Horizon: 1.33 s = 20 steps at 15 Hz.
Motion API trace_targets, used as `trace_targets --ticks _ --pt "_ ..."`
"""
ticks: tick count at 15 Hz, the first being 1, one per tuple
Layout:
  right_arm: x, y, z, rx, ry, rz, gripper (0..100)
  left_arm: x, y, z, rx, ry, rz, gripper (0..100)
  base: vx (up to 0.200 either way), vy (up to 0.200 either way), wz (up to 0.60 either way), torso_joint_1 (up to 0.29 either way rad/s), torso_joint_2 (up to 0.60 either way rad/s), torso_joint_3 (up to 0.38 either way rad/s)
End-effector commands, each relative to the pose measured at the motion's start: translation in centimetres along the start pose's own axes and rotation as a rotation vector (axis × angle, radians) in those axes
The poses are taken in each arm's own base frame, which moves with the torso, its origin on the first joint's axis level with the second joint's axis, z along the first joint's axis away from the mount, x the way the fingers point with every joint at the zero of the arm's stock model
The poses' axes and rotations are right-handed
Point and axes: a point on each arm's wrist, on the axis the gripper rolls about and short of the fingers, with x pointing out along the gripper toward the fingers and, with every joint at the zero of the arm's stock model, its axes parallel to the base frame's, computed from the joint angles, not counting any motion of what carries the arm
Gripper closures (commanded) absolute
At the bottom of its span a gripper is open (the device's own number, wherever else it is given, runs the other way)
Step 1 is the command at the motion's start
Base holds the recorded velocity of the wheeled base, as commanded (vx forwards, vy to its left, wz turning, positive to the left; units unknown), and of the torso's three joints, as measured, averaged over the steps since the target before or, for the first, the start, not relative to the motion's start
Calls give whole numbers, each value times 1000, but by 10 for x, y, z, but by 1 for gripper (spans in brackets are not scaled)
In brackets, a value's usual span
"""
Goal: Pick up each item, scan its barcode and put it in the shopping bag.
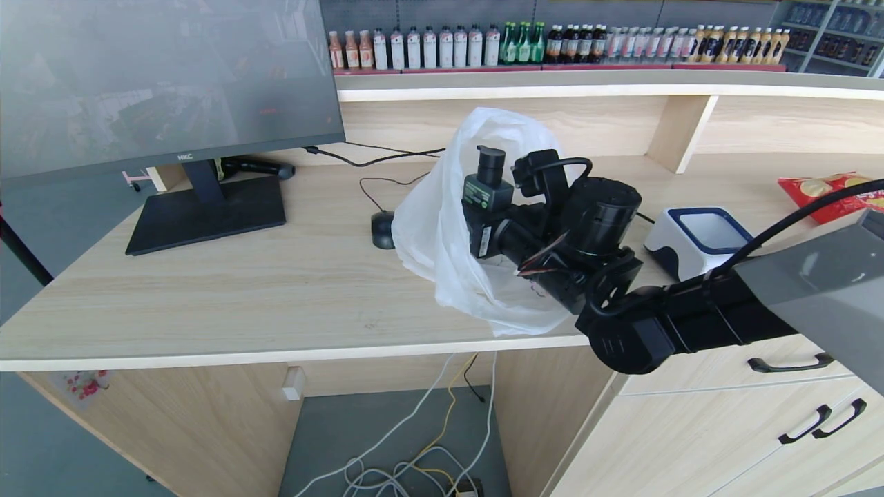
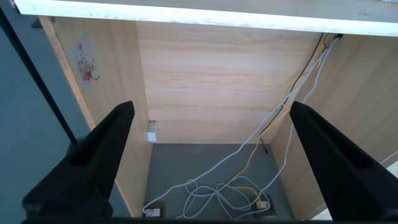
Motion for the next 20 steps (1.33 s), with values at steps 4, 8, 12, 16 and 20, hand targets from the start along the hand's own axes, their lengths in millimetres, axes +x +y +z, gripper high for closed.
trace_targets --ticks 4,8,12,16,20 --pt "1 0 -17 -2 42 -1 100 0 0 0 0 0 1 0 0 0 0 0 0 0" --pt "2 1 -24 -5 59 -2 100 0 0 0 0 0 1 0 0 0 0 0 0 0" --pt "2 0 -24 -5 60 -3 100 0 0 0 0 0 1 0 0 0 0 0 0 0" --pt "2 0 -24 -7 59 -3 100 0 0 0 0 0 1 0 0 0 0 0 0 0" --pt "2 -1 -20 -32 47 -4 100 0 0 0 0 0 1 0 0 0 0 0 0 0"
